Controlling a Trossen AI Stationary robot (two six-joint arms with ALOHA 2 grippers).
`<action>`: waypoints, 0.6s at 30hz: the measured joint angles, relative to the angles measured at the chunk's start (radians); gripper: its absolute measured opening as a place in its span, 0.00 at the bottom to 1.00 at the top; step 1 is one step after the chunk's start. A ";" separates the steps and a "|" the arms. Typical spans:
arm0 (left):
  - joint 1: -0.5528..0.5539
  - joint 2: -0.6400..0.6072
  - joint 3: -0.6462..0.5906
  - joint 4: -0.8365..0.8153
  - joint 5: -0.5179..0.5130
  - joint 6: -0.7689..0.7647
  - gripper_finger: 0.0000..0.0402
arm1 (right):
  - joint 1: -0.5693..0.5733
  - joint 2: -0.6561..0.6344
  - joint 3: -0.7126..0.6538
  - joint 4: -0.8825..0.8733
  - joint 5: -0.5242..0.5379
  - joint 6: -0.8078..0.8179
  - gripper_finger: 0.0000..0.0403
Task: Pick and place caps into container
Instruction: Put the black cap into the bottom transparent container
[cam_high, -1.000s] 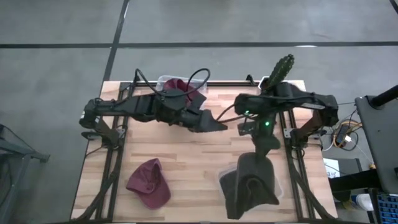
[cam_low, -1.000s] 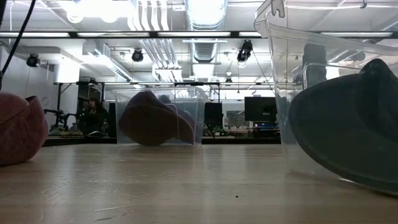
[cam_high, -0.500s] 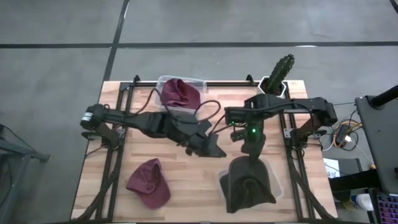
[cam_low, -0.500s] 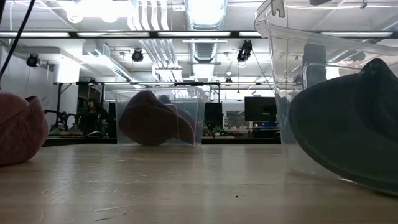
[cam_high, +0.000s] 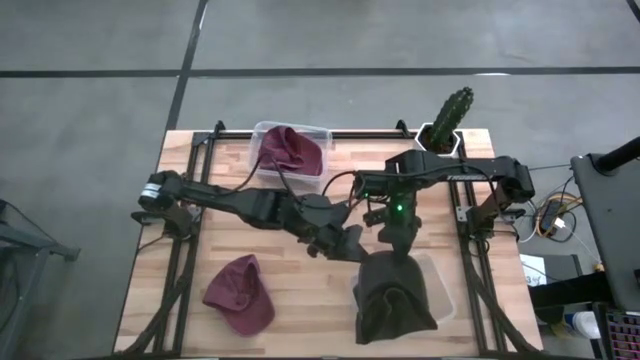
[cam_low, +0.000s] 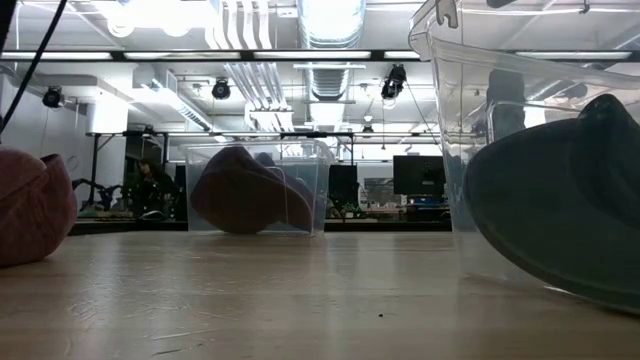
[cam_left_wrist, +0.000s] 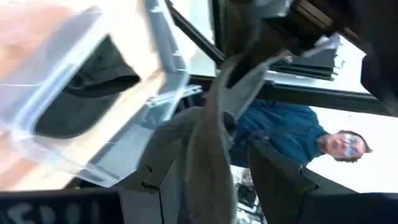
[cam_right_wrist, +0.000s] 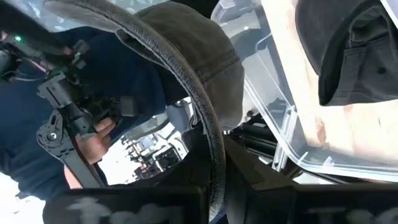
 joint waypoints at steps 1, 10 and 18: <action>0.000 0.002 0.000 0.013 0.007 0.000 0.43 | -0.004 0.000 0.002 0.000 0.000 0.000 0.03; 0.005 0.015 0.000 0.024 0.070 0.021 0.38 | -0.020 0.000 0.002 0.005 -0.024 -0.002 0.03; 0.009 0.031 0.000 0.026 0.106 0.002 0.05 | -0.020 0.000 0.029 -0.003 -0.042 -0.025 0.03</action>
